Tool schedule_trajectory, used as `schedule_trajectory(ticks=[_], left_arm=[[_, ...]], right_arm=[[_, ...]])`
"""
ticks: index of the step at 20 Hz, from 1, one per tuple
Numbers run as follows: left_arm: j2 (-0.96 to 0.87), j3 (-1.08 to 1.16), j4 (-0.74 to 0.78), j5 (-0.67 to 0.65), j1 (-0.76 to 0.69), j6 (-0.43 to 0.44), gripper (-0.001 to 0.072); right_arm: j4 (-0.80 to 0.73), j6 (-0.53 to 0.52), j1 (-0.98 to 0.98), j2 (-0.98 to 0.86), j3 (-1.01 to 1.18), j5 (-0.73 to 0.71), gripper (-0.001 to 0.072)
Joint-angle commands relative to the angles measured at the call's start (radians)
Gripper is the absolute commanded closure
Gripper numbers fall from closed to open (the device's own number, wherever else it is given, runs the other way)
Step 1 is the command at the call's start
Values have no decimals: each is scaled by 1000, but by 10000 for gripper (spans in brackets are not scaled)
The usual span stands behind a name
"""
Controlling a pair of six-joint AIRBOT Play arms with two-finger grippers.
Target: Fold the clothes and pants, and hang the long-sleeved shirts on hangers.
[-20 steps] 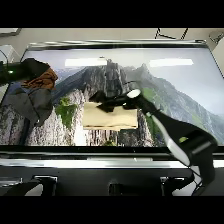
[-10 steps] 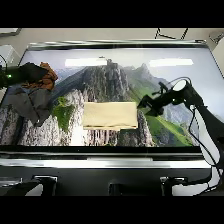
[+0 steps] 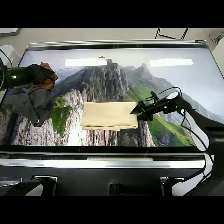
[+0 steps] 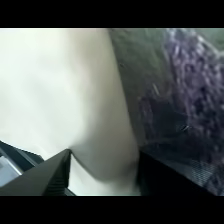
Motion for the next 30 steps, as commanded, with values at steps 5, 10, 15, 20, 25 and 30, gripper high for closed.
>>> schedule_trajectory(ticks=[5, 10, 15, 20, 25, 30], left_arm=[[0, 0, 0, 4, -15, -1, 676], [0, 0, 0, 4, -15, 0, 676], [0, 0, 0, 2, -16, -1, 676], [0, 0, 0, 2, -15, -1, 676], [-20, 0, 0, 2, -15, -20, 675], [-32, 0, 0, 0, -16, -43, 675]], right_arm=[[121, -138, -3, -23, 269, 187, 670], [2, 87, -100, -23, 716, 226, 669], [-25, 177, -420, -21, 808, 227, 669], [-31, 235, -792, -21, 807, 230, 669], [-243, 296, -1060, -20, 803, 395, 669], [-672, 355, -1128, 46, 676, 472, 669]])
